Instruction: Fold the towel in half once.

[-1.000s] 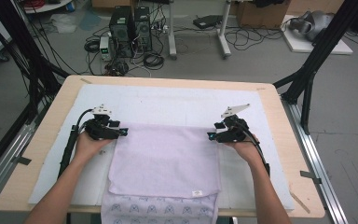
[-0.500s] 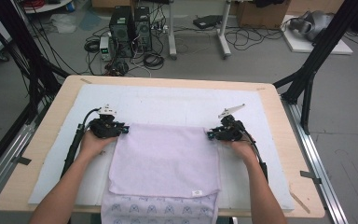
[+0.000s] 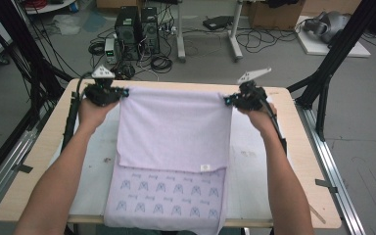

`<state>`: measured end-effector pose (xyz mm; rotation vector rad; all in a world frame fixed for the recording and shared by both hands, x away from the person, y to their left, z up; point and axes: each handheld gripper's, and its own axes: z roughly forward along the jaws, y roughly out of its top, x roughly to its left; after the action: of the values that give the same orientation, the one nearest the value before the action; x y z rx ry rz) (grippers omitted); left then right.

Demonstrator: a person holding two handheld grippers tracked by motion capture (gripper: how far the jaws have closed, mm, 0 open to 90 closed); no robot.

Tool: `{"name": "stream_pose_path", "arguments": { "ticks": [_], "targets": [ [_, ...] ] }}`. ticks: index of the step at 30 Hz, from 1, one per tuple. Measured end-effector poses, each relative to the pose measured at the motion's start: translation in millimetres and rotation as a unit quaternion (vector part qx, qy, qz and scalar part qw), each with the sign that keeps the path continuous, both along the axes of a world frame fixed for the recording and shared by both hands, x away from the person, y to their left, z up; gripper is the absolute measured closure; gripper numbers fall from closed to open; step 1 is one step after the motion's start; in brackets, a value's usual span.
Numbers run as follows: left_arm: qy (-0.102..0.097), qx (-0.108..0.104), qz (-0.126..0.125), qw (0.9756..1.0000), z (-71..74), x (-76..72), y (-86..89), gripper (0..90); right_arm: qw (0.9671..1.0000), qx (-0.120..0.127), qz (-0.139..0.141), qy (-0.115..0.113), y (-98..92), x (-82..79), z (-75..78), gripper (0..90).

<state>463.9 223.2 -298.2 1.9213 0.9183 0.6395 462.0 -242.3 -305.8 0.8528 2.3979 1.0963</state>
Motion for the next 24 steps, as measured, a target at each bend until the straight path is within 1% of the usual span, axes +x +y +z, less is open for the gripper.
{"name": "stream_pose_path", "arguments": {
  "ticks": [1,2,3,4,5,6,7,8,9,10,11,12,13,14,16,17,18,19,20,21,22,23,24],
  "targets": [
    [-0.009,-0.001,0.001,1.0,8.8,1.4,-0.4,85.5,0.9999,-0.005,-0.002,-0.014,-0.2,5.6,15.4,83.7],
    [-0.022,-0.004,0.007,0.9997,18.3,2.6,-1.2,85.4,0.9998,-0.008,-0.005,-0.016,-0.1,9.0,24.0,83.6],
    [-0.029,-0.005,0.011,0.9995,24.8,3.9,-1.5,85.1,0.9997,-0.007,-0.009,-0.02,0.3,13.1,33.1,83.0],
    [-0.03,-0.002,0.014,0.9995,27.7,5.2,-1.4,83.9,0.9996,-0.01,-0.012,-0.023,1.2,17.4,39.8,81.7],
    [-0.026,0.002,0.022,0.9994,25.4,6.4,-0.7,78.6,0.9995,-0.012,-0.014,-0.025,2.5,21.0,42.4,77.0],
    [-0.013,0.003,0.026,0.9996,22.2,7.8,0.4,67.2,0.9995,-0.008,-0.02,-0.024,3.7,24.8,39.6,67.9],
    [0.001,0.004,0.03,0.9995,15.9,9.0,2.4,58.6,0.9996,-0.004,-0.025,-0.015,4.8,26.6,35.3,62.1],
    [0.007,0.007,0.035,0.9993,8.5,8.1,5.1,53.7,0.9996,0.0,-0.027,-0.002,5.6,27.9,27.0,59.1],
    [0.011,0.004,0.035,0.9993,0.2,6.1,8.6,52.1,0.9997,-0.002,-0.024,0.0,6.0,27.5,17.3,57.7],
    [0.016,0.001,0.034,0.9993,-8.5,4.0,12.1,52.0,0.9997,-0.002,-0.023,0.006,6.4,25.1,7.7,56.5],
    [0.026,0.006,0.036,0.999,-19.3,1.3,16.0,51.7,0.9997,0.0,-0.023,0.011,6.1,22.2,-2.2,55.6],
    [0.032,0.004,0.037,0.9988,-25.7,-0.7,17.9,51.0,0.9995,0.002,-0.022,0.024,5.0,18.3,-14.2,54.0],
    [0.041,0.0,0.032,0.9987,-34.0,-3.9,20.2,50.4,0.9994,0.002,-0.02,0.03,4.5,15.6,-21.1,53.3],
    [0.045,0.001,0.028,0.9986,-41.8,-7.6,21.8,50.4,0.9991,-0.001,-0.016,0.04,4.1,11.5,-29.4,52.4],
    [0.053,-0.001,0.02,0.9984,-54.4,-15.0,23.6,50.4,0.9989,-0.001,-0.01,0.046,3.7,1.6,-44.6,52.2],
    [0.057,0.0,0.012,0.9983,-62.4,-21.1,23.6,50.3,0.9987,-0.003,-0.007,0.05,3.9,-2.7,-49.1,50.5],
    [0.058,-0.006,0.006,0.9983,-69.1,-26.8,23.4,50.4,0.9975,-0.003,-0.002,0.07,4.4,-8.0,-55.3,50.2],
    [0.061,-0.006,-0.001,0.9981,-75.6,-32.1,22.5,51.0,0.9981,0.004,0.004,0.062,4.5,-14.8,-60.5,52.0],
    [0.066,-0.002,-0.008,0.9978,-81.4,-37.3,21.6,51.4,0.9983,0.001,0.011,0.057,5.1,-21.5,-64.7,52.2],
    [0.067,-0.005,-0.016,0.9976,-87.6,-42.8,20.6,51.5,0.9979,0.006,0.015,0.063,5.2,-26.9,-69.3,52.3],
    [0.073,-0.001,-0.03,0.9969,-94.4,-49.2,18.9,53.0,0.9975,0.013,0.021,0.066,5.3,-32.6,-74.1,54.0],
    [0.081,0.004,-0.041,0.9959,-98.8,-53.3,17.7,55.7,0.9973,0.009,0.03,0.066,6.3,-39.3,-80.1,54.7],
    [0.079,0.002,-0.047,0.9958,-102.1,-57.5,17.0,56.1,0.9971,0.007,0.034,0.067,7.0,-45.0,-84.6,56.1]
  ]
}}
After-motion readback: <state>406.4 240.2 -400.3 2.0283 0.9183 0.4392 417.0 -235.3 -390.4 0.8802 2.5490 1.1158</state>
